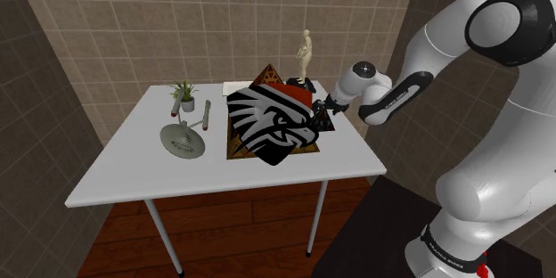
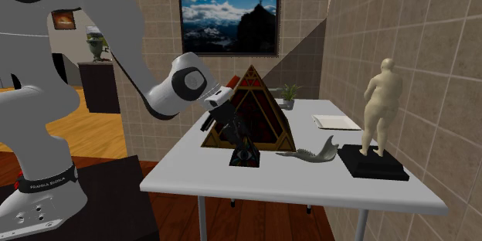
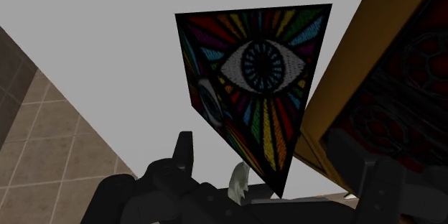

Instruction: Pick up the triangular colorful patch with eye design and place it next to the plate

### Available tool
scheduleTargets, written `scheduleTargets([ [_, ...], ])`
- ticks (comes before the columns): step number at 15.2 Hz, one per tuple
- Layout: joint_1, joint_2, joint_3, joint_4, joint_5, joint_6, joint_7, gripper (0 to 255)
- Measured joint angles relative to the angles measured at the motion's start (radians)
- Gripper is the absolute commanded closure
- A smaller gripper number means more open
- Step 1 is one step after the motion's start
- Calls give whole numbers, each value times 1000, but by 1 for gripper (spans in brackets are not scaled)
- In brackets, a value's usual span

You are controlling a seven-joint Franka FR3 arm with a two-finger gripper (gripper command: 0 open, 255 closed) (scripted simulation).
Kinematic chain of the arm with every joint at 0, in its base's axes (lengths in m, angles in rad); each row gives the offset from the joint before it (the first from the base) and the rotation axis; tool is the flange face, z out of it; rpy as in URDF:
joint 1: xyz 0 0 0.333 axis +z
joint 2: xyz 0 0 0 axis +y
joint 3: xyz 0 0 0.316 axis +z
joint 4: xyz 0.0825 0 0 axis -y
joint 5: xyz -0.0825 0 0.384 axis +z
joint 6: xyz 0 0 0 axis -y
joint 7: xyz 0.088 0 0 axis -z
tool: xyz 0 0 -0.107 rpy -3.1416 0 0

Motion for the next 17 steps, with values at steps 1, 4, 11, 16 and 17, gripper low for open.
scheduleTargets([
  [1, 3, 7, -5, 6, -18, 1, 16, 0],
  [4, 5, 11, -7, 10, -26, 1, 24, 0],
  [11, 5, 11, -7, 11, -27, 2, 25, 255],
  [16, 6, 11, -7, 12, -28, 2, 26, 255],
  [17, 6, 11, -7, 12, -28, 2, 26, 255],
])
